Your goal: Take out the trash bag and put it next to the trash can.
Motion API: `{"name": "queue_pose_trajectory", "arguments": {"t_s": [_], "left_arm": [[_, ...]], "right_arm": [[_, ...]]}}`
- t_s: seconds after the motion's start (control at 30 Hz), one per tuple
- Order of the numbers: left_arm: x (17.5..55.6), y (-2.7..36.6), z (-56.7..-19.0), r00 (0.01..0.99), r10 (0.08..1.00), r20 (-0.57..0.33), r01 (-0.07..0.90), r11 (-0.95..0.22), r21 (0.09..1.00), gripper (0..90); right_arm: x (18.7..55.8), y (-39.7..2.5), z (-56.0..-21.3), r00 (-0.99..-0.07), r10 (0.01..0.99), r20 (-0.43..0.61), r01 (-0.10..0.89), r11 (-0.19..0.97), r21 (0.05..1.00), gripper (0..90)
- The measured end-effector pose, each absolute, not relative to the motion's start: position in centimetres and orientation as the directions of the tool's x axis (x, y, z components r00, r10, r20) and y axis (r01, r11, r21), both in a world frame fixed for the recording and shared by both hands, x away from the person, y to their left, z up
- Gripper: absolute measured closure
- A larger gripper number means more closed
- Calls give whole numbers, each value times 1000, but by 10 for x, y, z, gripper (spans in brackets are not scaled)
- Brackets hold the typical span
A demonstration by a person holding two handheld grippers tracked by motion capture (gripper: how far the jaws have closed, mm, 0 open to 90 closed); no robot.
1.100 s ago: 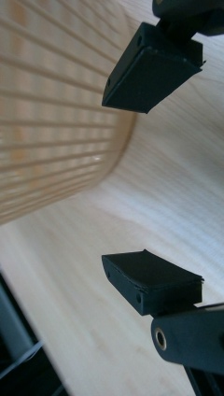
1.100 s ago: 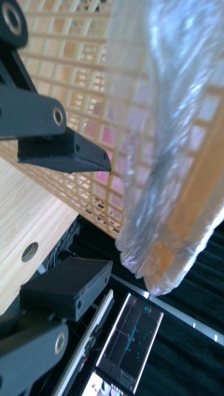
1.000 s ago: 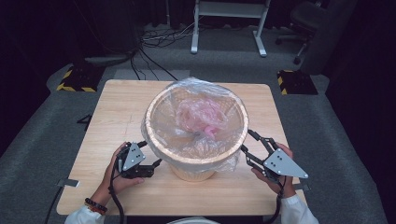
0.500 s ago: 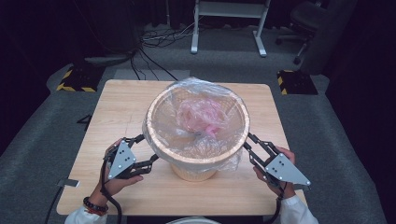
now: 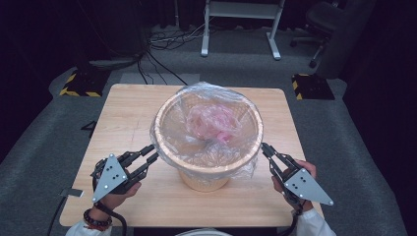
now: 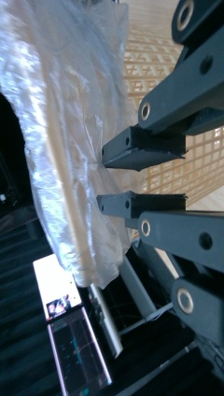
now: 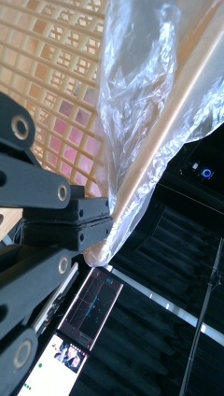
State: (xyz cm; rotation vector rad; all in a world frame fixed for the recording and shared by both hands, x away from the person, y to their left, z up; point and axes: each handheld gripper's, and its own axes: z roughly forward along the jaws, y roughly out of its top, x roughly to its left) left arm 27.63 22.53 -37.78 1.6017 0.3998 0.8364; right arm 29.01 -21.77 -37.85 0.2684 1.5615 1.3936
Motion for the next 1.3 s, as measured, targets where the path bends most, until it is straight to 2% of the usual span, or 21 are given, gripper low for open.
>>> {"name": "queue_pose_trajectory", "arguments": {"t_s": [0.27,0.37,0.5,0.67,0.9,0.93,1.0,1.07,1.13,1.2,1.23,1.3], "left_arm": [[275,223,-372,685,660,309,-230,-207,951,824],[274,219,-368,685,646,336,-240,-236,942,837],[276,219,-366,696,643,320,-240,-212,948,881],[274,223,-366,717,626,307,-240,-192,952,877],[265,235,-359,701,650,293,-253,-158,955,860],[263,234,-357,695,655,297,-258,-158,953,848],[262,230,-355,700,654,287,-245,-158,957,694],[261,224,-355,691,655,306,-252,-177,951,648],[262,220,-355,706,642,299,-232,-190,954,505],[263,217,-355,705,650,286,-216,-187,958,420],[263,217,-355,720,636,276,-217,-170,961,373],[258,215,-354,721,625,299,-236,-185,954,360]], "right_arm": [[286,-220,-378,-475,716,-512,-425,323,845,900],[287,-220,-378,-478,714,-512,-410,334,849,900],[288,-222,-377,-492,712,-501,-397,329,857,900],[287,-222,-378,-485,711,-509,-397,339,853,900],[284,-222,-375,-481,711,-513,-401,343,850,900],[284,-222,-375,-474,714,-515,-406,342,847,900],[282,-223,-373,-467,719,-515,-411,339,846,900],[281,-224,-370,-457,727,-512,-419,332,845,900],[279,-226,-367,-458,731,-507,-426,320,846,900],[278,-226,-365,-452,728,-516,-430,329,841,900],[277,-227,-364,-453,721,-524,-438,332,835,863],[274,-227,-365,-459,708,-537,-447,339,828,787]]}}
